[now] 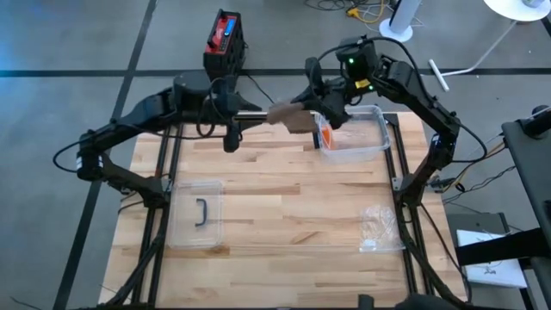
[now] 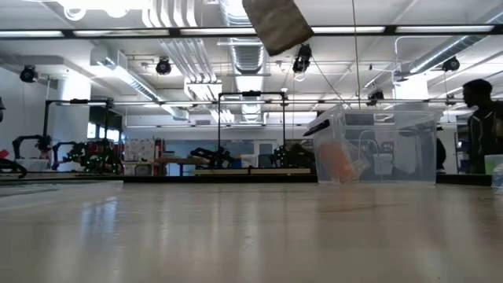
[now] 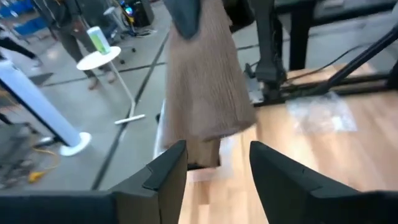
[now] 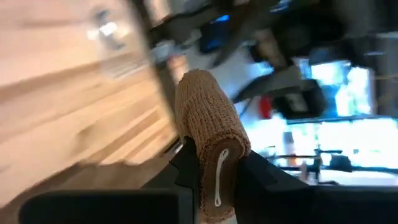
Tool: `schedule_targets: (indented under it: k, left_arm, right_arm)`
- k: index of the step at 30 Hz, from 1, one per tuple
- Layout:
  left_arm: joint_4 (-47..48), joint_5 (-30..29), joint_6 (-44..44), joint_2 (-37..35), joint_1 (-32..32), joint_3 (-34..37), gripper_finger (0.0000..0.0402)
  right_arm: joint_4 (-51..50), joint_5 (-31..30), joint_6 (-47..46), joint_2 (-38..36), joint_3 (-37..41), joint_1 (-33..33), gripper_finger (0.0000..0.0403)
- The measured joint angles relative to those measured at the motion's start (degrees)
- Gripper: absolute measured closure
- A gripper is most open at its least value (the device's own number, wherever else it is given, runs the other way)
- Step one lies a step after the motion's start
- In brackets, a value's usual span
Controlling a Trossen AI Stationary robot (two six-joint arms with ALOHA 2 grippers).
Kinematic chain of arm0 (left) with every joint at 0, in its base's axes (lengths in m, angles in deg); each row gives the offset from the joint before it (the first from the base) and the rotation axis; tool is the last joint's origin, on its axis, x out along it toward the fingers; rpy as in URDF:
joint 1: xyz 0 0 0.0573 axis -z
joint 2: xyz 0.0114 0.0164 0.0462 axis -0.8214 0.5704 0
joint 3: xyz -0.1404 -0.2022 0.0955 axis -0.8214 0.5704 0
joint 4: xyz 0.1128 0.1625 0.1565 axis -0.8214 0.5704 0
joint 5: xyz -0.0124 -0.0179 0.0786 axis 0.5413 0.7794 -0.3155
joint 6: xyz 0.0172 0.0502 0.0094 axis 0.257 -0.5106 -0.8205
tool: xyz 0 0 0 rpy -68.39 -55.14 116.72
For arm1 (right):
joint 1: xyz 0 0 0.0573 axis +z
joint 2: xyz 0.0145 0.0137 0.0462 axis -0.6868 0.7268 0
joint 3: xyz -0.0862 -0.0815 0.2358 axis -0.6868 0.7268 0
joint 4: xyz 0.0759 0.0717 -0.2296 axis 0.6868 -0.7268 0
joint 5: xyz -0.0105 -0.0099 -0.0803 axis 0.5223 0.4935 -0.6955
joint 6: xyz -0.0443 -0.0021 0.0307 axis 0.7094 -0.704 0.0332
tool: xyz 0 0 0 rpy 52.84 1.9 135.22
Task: Roll bandage
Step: Roll the brown bandage
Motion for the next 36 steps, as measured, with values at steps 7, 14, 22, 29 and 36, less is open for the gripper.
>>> schedule_targets:
  k: [7,14,22,29,36]
  left_arm:
    - [-5.3,10.0,5.2,0.5,-3.8,2.4,0.02]
    - [-9.5,10.8,5.9,4.9,-5.3,3.1,0.0163]
    - [-7.4,13.5,6.8,7.0,-9.3,-0.3,0.0138]
    - [2.2,20.3,7.1,7.0,-11.1,-5.1,0.0137]
    - [7.3,20.9,6.0,6.6,-11.1,-9.0,0.0156]
  right_arm:
    - [-10.0,-5.0,6.3,0.0,0.0,0.0,0.0353]
    - [-9.1,-5.6,12.3,0.5,0.1,0.0,0.0353]
    - [-3.8,-5.7,11.8,0.8,0.4,0.9,0.0353]
    - [2.7,-7.8,11.6,2.2,0.5,1.1,0.0353]
    - [9.0,-12.2,17.8,5.2,0.6,1.6,0.0353]
